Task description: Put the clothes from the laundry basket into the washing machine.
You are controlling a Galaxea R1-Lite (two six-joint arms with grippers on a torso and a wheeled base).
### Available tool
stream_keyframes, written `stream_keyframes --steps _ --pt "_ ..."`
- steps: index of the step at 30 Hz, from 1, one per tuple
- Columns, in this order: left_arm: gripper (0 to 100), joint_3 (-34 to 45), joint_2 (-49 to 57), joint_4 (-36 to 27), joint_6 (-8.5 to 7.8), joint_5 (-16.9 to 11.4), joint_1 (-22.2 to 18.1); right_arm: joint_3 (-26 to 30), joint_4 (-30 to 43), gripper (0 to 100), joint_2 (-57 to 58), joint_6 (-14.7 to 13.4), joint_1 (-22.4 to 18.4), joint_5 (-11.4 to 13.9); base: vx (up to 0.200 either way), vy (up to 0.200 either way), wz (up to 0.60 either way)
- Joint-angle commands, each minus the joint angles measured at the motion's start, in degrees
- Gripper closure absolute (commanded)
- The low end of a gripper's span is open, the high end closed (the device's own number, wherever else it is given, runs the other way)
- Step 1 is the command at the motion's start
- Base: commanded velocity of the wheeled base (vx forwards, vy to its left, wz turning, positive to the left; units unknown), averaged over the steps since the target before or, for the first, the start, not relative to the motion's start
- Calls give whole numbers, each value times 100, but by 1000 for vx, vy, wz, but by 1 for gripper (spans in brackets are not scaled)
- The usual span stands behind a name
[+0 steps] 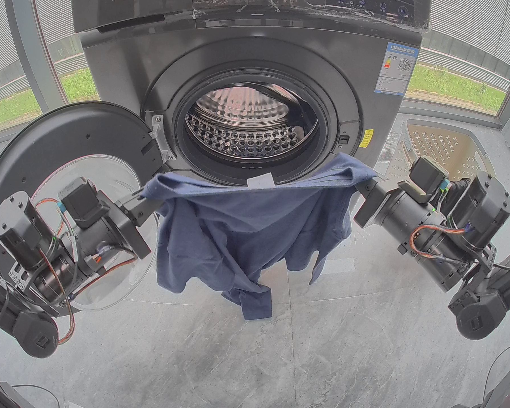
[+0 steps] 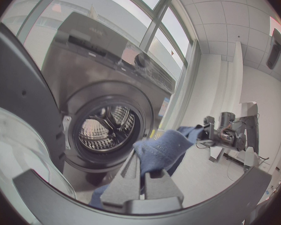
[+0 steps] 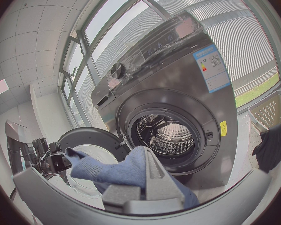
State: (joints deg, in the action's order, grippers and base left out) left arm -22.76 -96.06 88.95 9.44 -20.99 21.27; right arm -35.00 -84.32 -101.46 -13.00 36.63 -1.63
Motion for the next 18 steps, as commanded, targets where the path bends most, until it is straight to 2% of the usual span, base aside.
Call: stream_keyframes --steps 1,4,18 --pt "100 -396 167 8 6 227 -79 81 -49 100 259 -10 -42 5 0 0 0" --pt "100 -510 255 -1 6 394 -79 99 -58 100 311 -10 -42 -4 0 0 0" --pt "100 -466 369 -10 14 403 -62 116 -14 100 443 43 -315 -30 0 0 0"
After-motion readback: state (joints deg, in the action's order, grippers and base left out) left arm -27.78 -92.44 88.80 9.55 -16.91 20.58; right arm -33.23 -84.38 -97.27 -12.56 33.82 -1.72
